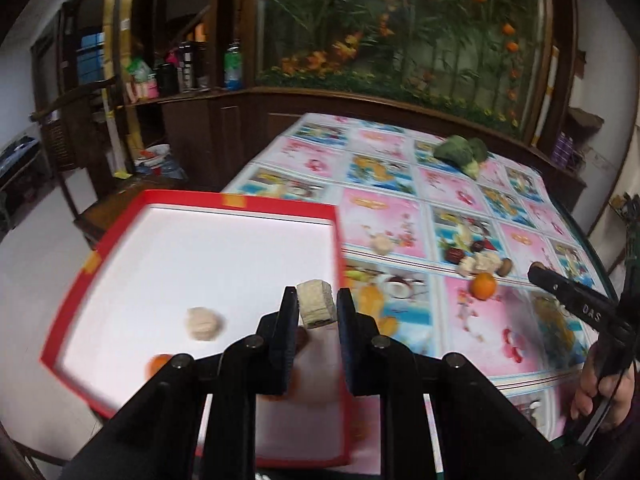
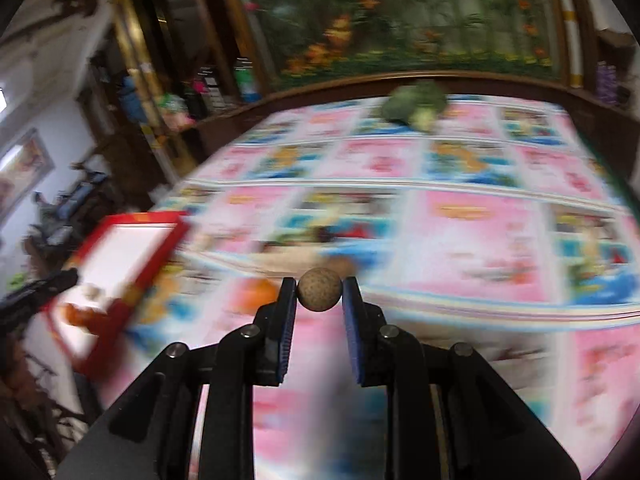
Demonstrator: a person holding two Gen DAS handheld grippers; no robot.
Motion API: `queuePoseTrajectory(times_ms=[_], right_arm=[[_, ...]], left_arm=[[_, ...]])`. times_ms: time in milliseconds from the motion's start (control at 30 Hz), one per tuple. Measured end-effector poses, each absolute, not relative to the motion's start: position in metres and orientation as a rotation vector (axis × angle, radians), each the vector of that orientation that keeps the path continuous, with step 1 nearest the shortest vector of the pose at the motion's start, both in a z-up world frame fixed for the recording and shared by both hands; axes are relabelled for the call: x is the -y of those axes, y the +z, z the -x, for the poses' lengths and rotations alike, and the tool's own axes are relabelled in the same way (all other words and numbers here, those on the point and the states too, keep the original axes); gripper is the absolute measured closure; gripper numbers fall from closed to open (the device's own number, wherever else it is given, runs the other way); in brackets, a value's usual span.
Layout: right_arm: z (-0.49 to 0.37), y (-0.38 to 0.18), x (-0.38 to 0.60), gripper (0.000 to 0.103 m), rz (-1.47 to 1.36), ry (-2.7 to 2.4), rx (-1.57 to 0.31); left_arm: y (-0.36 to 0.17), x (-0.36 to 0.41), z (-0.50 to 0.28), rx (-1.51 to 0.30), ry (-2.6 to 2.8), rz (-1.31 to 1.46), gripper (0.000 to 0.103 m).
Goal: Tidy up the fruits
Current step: 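Carry the pastry cube and kiwi into the tray and open both tools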
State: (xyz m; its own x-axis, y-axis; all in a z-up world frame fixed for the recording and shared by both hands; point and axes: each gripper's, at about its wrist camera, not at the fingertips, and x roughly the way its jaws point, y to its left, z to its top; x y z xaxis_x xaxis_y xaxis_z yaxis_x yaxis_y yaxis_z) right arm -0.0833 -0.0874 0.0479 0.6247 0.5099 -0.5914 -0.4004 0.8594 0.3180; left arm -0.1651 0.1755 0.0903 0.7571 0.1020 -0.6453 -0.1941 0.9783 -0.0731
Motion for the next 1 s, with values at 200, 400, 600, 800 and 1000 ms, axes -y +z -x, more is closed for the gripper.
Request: queuePoseTrajectory(times_ms=[200, 400, 600, 800, 1000], right_arm=[[0.114, 0.062, -0.013, 0.078, -0.170, 0.774, -0.729], [0.156, 0.069, -0.099, 0.078, -0.033, 0.938, -0.731], [0.177, 0.065, -0.139, 0.078, 0.036, 1.011, -0.754], [0.183, 0.053, -0.160, 0.078, 0.072, 1.042, -0.798], [0.183, 0.039, -0.176, 0.078, 0.114, 1.029, -0.852]], left_arm=[[0.087, -0.237, 0.189, -0.675, 0.302, 0.170, 0.085], [0.073, -0.275, 0.201, -0.690, 0.376, 0.209, 0.085], [0.057, -0.293, 0.203, -0.717, 0.399, 0.231, 0.085], [0.046, -0.303, 0.204, -0.743, 0.408, 0.242, 0.085], [0.038, -0.306, 0.202, -0.765, 0.409, 0.246, 0.085]])
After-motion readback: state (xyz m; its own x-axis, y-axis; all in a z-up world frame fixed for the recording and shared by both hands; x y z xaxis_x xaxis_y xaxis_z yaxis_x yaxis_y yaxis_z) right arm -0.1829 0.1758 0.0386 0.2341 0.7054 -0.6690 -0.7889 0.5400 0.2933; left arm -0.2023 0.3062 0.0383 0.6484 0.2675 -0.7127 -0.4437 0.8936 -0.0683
